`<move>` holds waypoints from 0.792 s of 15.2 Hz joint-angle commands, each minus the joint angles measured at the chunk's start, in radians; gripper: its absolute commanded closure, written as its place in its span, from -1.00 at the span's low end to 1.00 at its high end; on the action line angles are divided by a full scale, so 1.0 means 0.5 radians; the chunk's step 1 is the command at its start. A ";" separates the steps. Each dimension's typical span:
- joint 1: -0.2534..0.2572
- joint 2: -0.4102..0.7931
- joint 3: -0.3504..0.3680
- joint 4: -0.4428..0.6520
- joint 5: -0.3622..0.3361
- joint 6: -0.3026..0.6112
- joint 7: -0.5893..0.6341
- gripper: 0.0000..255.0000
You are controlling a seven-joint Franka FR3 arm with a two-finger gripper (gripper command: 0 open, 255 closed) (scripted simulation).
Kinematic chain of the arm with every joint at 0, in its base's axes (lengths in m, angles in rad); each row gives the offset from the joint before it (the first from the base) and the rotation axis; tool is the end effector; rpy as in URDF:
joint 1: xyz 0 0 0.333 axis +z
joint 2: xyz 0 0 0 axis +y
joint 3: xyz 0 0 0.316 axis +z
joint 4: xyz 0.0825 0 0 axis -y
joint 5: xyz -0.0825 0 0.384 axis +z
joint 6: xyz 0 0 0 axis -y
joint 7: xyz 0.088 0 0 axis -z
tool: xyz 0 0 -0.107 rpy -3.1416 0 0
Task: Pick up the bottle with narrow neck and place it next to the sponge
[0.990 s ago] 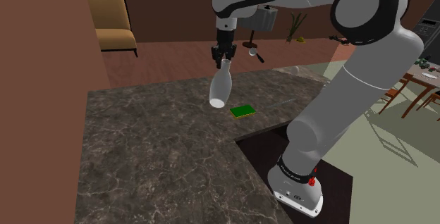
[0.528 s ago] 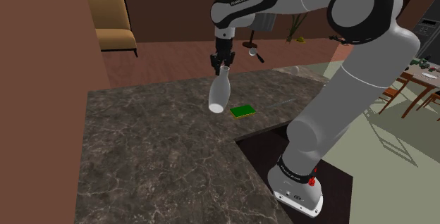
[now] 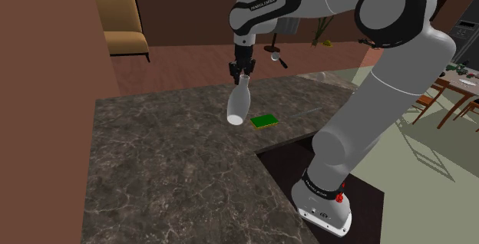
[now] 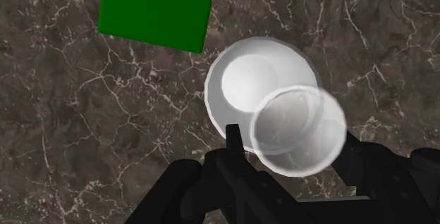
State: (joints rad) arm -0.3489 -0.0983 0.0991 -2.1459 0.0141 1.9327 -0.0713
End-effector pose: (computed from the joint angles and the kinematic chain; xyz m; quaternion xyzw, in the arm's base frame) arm 0.4901 -0.1232 0.4360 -0.9941 0.0924 0.0566 0.0108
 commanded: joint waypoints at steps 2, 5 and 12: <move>0.000 -0.001 0.000 0.000 0.000 0.001 0.000 -1.00; 0.000 -0.001 0.000 0.000 0.000 0.001 0.000 -1.00; -0.001 -0.027 -0.002 0.229 0.001 -0.255 -0.001 -1.00</move>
State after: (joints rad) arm -0.3503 -0.1117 0.0972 -2.0490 0.0142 1.8242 -0.0734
